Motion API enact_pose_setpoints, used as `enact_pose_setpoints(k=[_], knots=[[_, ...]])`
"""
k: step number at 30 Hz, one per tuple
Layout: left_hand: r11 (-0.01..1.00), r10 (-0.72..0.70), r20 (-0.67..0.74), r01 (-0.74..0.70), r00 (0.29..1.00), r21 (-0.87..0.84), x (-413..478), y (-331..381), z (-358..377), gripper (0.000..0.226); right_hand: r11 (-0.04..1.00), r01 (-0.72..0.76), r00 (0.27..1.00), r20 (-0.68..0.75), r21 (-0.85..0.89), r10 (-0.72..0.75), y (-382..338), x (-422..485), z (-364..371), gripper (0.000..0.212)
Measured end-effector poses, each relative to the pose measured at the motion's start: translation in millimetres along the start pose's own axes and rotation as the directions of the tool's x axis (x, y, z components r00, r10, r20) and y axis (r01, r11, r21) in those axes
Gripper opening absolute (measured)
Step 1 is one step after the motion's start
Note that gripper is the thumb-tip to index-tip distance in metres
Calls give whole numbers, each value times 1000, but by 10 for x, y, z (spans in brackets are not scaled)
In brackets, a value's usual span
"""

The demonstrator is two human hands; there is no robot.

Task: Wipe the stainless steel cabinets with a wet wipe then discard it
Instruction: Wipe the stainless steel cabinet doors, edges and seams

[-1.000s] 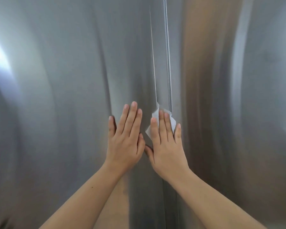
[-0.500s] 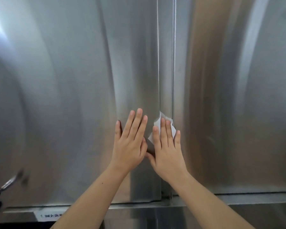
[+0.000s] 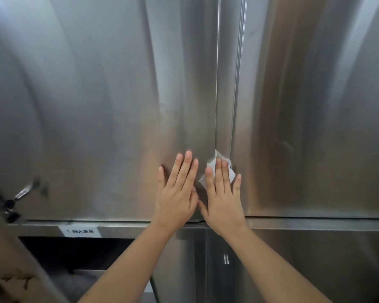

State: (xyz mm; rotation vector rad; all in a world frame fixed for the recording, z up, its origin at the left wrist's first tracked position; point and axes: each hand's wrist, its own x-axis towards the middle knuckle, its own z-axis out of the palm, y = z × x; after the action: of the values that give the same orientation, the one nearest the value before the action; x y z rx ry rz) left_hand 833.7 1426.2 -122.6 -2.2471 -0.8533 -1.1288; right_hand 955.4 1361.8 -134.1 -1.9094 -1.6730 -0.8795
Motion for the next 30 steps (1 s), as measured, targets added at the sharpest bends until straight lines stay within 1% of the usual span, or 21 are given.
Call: enact_pose_setpoints(k=[4, 9, 13, 18, 20, 23, 27, 30], knots=[[1000, -29, 49, 29, 998, -4, -140, 55, 12, 58, 1000, 1, 995, 95, 0, -1, -29, -192, 115, 93], [998, -63, 116, 65, 991, -22, -335, 95, 50, 57, 1000, -28, 980, 199, 8, 26, -47, -397, 229, 84], [996, -76, 190, 83, 979, -31, -646, 88, 132, 59, 998, -48, 965, 260, 44, 35, -92, -572, 323, 83], [988, -143, 292, 154, 946, -17, -893, 156, 172, 61, 995, -68, 926, 375, 68, 37, -127, -848, 405, 82], [985, -158, 339, 170, 927, -7, -944, 183, 158, 61, 993, -76, 911, 411, 88, 34, -133, -931, 412, 77], [983, -169, 398, 184, 902, 0, -1017, 209, 127, 59, 991, -91, 902, 429, 98, 40, -152, -975, 385, 72], [977, -190, 471, 213, 861, 4, -1129, 268, 79, 57, 992, -74, 915, 402, 104, 26, -156, -1024, 358, 69], [972, -202, 512, 235, 835, 0, -1225, 336, 34, 57, 991, -62, 923, 384, 115, 13, -137, -1018, 329, 75]])
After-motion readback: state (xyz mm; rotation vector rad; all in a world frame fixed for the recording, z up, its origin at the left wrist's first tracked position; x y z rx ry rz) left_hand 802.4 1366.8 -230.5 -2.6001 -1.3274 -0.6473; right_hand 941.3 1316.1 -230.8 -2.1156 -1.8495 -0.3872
